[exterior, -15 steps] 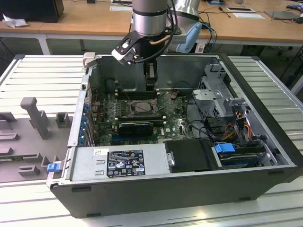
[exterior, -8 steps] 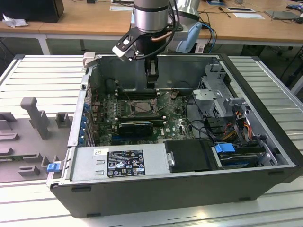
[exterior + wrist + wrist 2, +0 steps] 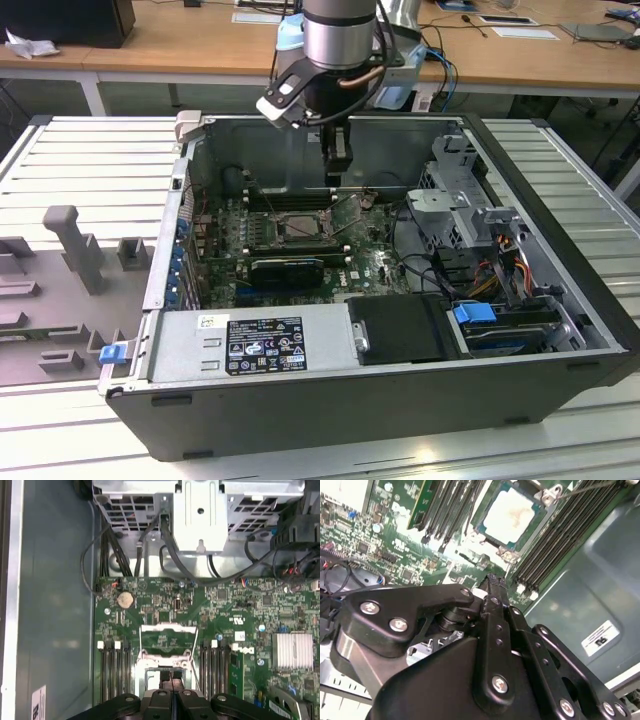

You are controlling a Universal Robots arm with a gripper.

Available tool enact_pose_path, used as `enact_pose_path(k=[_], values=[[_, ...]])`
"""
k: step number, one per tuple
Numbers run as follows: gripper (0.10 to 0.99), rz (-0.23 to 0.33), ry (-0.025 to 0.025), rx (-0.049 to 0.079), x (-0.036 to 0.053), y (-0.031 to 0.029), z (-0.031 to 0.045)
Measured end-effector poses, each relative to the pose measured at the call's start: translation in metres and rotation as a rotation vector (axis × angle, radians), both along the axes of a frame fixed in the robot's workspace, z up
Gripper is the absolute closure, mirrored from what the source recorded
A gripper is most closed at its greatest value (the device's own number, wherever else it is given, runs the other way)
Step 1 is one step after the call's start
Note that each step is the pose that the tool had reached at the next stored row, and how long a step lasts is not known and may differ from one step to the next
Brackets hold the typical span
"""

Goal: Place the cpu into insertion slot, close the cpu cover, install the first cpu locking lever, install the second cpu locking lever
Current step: 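Close the cpu cover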

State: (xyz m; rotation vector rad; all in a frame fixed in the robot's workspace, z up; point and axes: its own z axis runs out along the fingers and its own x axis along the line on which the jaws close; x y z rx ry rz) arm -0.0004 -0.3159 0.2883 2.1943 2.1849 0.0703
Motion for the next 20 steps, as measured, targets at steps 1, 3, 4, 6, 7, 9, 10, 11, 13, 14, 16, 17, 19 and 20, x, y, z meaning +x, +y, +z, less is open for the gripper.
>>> enact_pose_path(k=[1, 3, 4, 6, 7, 9, 10, 11, 13, 14, 16, 17, 19, 20], values=[[0.98, 0.0, 0.0003, 0.0, 0.0012, 0.0, -0.0003], [0.98, 0.0, 0.0004, 0.0, 0.0029, 0.0, -0.0006], [0.98, 0.0, 0.0003, 0.0, 0.0042, 0.0, -0.0006], [0.98, 0.0, 0.0003, 0.0, 0.0068, 0.0, -0.0006], [0.98, 0.0, 0.0003, 0.0, 0.0087, 0.0, -0.0007], [0.98, 0.0, 0.0003, 0.0, 0.0112, 0.0, -0.0007], [0.98, 0.0, 0.0003, 0.0, 0.0121, 0.0, -0.0007], [0.98, 0.0, 0.0003, 0.0, 0.0132, 0.0, -0.0007], [0.98, 0.0, 0.0003, 0.0, 0.0152, 0.0, -0.0007], [0.98, 0.0, 0.0003, 0.0, 0.0163, 0.0, -0.0007], [0.98, 0.0, 0.0003, 0.0, 0.0192, 0.0, -0.0007], [0.98, 0.0, 0.0003, 0.0, 0.0204, 0.0, -0.0007], [0.98, 0.0, 0.0003, 0.0, 0.0247, 0.0, -0.0007], [0.98, 0.0, 0.0004, 0.0, 0.026, 0.0, -0.0007]])
